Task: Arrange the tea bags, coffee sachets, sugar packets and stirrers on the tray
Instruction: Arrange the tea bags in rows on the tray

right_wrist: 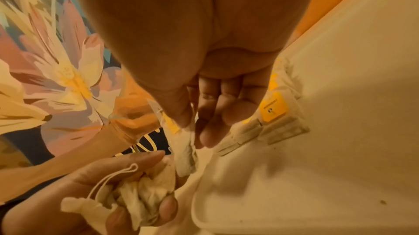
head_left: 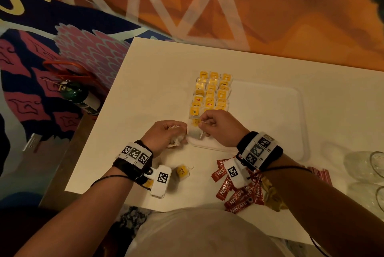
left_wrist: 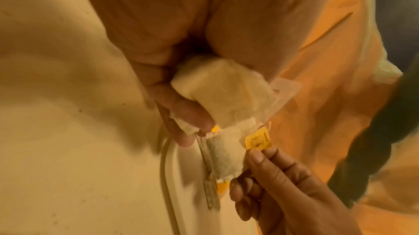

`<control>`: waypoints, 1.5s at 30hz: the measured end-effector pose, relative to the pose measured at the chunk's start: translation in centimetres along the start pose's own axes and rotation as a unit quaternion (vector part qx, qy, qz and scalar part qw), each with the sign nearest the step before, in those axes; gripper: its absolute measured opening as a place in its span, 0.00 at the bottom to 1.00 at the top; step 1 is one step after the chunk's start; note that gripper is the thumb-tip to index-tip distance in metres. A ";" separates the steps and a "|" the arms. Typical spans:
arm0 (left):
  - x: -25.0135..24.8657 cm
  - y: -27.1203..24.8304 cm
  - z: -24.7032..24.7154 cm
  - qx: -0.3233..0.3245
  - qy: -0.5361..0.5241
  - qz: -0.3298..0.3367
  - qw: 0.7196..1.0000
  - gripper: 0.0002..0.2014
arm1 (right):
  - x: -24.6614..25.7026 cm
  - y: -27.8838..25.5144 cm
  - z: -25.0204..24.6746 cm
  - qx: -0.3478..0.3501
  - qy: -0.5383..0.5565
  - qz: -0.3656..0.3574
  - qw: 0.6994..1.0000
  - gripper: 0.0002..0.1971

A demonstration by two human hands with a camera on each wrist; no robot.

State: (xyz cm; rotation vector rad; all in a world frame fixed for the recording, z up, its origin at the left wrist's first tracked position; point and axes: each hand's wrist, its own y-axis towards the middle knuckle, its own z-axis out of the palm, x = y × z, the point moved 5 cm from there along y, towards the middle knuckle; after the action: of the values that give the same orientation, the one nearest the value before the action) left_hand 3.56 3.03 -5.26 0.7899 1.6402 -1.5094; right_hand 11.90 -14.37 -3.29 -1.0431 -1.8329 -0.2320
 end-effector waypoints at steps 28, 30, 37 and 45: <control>-1.2 -0.5 0.6 0.066 -0.277 -0.047 0.958 0.17 | -1.2 4.0 0.3 -0.107 -0.091 0.057 0.988 0.06; -1.3 -0.5 0.7 0.063 -0.271 -0.043 0.960 0.17 | -0.8 3.5 0.0 -0.113 -0.070 0.042 0.990 0.08; -1.6 -0.4 1.4 0.091 -0.233 -0.034 0.968 0.18 | 1.3 1.2 0.3 -0.016 -0.032 0.008 0.999 0.09; -1.6 -0.4 2.1 0.142 -0.222 -0.033 0.964 0.18 | 0.9 0.4 -0.4 -0.020 0.042 0.033 0.998 0.04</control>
State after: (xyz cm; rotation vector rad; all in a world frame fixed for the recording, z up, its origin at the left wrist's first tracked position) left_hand 4.34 0.95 -3.73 0.4953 1.1441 -1.8382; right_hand 12.38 -13.87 -2.48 -1.1042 -1.7221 -0.2705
